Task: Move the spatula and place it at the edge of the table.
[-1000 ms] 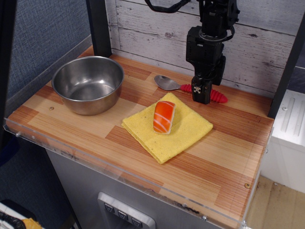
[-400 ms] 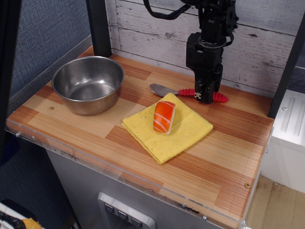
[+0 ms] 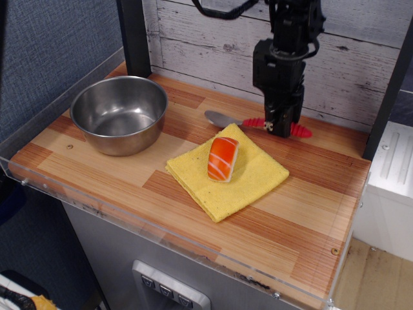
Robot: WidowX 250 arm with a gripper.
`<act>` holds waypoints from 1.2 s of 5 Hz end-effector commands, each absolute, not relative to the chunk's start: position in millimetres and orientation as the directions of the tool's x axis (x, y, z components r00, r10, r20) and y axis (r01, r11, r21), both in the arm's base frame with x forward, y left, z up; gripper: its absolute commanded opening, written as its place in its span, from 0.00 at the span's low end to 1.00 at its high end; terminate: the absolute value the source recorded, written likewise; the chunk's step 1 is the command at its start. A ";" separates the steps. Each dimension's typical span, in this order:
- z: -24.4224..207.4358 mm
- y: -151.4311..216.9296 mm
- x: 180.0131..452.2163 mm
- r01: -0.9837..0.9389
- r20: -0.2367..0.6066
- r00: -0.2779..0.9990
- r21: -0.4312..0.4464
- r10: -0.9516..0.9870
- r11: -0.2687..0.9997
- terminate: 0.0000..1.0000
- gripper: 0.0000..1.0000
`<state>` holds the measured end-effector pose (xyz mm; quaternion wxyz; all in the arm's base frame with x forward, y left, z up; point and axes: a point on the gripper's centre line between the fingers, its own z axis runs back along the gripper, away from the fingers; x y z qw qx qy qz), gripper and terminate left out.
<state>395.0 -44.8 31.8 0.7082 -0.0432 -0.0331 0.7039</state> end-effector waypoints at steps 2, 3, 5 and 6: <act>101.8 -45.8 397.7 -0.971 0.001 0.158 -0.184 0.987 0.155 0.00 0.00; 112.0 -50.7 388.7 -0.954 -0.001 0.258 -0.156 0.966 0.255 0.00 0.00; 127.0 -62.3 367.5 -0.866 0.048 0.484 -0.117 0.874 0.486 0.00 0.00; 127.9 -60.3 347.9 -0.786 0.086 0.605 -0.095 0.792 0.611 0.00 0.00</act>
